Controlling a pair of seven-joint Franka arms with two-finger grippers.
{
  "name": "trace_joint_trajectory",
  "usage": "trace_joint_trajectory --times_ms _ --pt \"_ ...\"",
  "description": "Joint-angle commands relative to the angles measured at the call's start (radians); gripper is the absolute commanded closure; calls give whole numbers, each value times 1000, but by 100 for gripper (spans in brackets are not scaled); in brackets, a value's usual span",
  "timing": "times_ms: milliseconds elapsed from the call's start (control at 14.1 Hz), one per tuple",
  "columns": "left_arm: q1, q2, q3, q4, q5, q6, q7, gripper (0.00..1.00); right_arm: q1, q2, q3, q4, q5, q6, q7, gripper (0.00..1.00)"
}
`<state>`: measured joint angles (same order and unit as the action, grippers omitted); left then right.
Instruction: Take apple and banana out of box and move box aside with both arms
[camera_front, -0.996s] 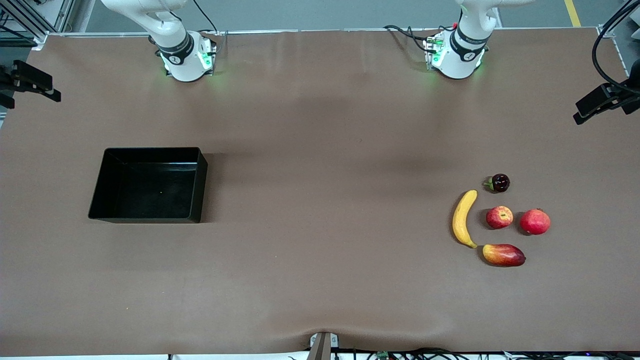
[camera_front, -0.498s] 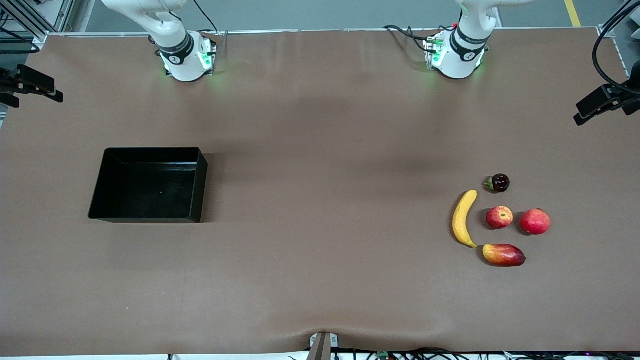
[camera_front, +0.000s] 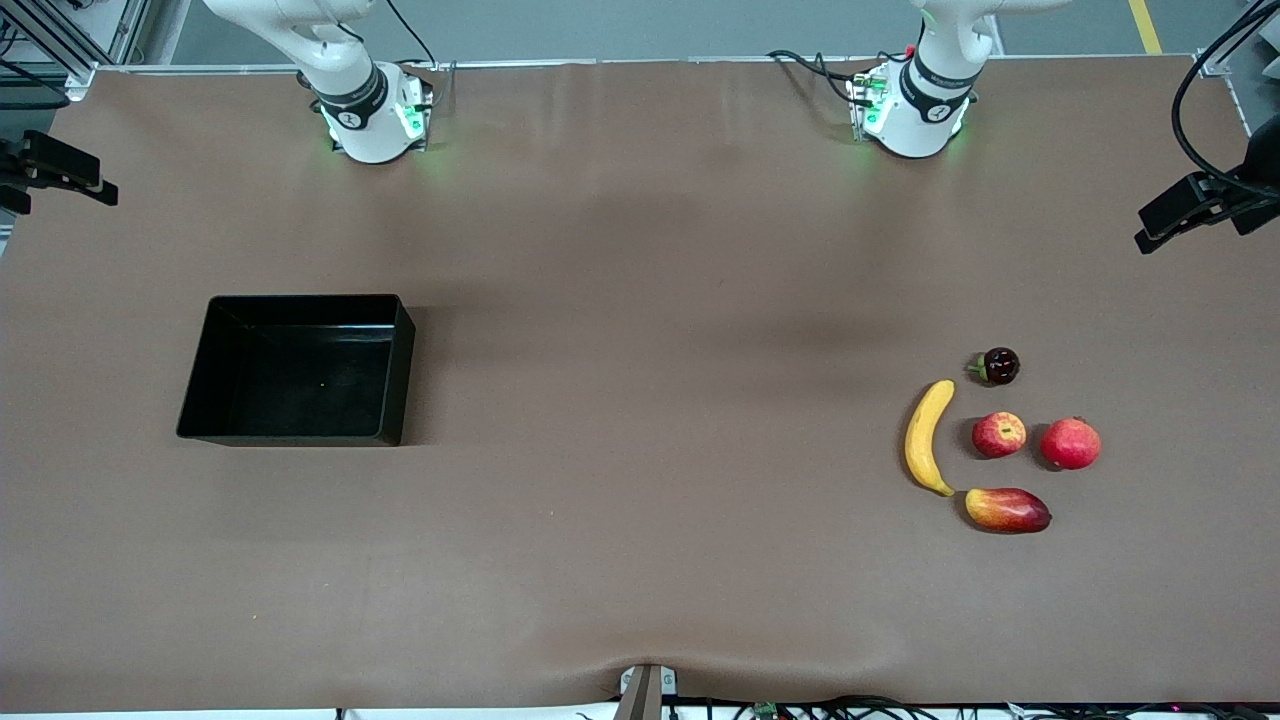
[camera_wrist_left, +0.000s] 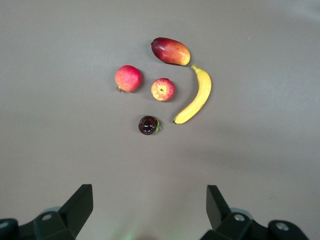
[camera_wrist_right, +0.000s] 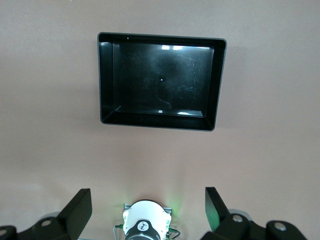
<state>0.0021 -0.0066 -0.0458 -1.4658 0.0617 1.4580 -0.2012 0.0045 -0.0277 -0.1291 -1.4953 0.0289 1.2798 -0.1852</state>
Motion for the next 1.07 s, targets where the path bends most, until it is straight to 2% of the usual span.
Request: trace_joint_trajectory --times_ms 0,996 --pt "-4 13 -2 27 -2 -28 28 0 -14 -20 9 -22 -12 -2 13 0" --pt "4 8 -2 25 -5 -28 37 0 -8 -18 13 -13 -12 0 12 0"
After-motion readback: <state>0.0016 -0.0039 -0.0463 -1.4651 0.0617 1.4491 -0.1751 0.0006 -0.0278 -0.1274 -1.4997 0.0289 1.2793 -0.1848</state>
